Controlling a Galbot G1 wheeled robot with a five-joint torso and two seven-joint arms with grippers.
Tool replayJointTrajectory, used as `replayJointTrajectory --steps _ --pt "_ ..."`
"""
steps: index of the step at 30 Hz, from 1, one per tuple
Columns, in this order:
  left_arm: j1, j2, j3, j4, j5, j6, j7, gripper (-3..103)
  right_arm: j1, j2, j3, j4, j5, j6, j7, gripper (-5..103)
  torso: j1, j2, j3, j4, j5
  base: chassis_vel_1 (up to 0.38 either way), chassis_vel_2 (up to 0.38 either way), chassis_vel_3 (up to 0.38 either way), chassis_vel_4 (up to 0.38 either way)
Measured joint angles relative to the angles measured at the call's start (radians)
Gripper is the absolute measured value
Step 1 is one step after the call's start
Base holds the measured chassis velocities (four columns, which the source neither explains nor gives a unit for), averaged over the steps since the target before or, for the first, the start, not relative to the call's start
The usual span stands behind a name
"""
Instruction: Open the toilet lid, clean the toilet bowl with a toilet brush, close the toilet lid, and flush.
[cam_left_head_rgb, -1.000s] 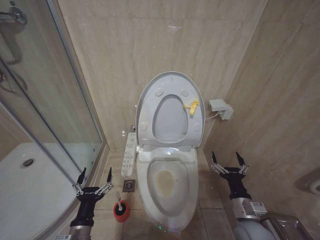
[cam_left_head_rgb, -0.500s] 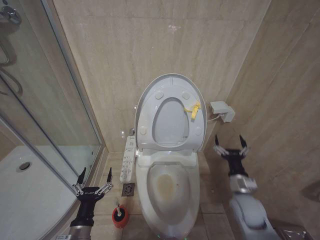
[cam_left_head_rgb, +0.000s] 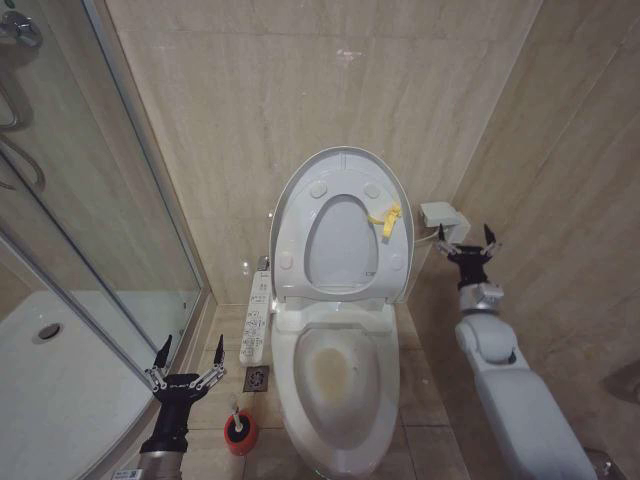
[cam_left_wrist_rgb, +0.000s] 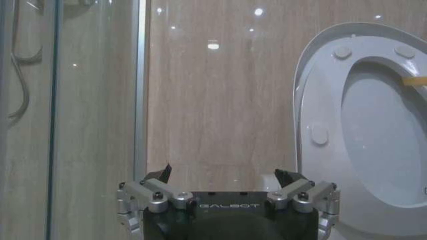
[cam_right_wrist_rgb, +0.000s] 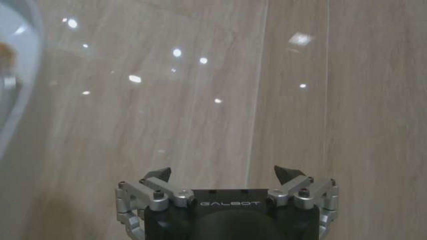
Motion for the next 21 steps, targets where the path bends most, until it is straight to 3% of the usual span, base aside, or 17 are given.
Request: replayJointTrajectory --steps 10,21 --pt "0.0 0.0 0.0 0.0 0.0 0.0 0.0 100 0.148 0.006 -0.083 -0.099 -0.007 -0.014 0.005 100 0.0 0.0 0.0 0.0006 -0.0001 0.0 0.0 0.0 0.0" --pt "0.0 0.0 0.0 0.0 0.0 0.0 0.0 100 0.185 0.019 -0.169 -0.119 -0.035 -0.032 0.017 100 0.0 0.0 0.0 0.0002 -0.0001 0.0 0.0 0.0 0.0"
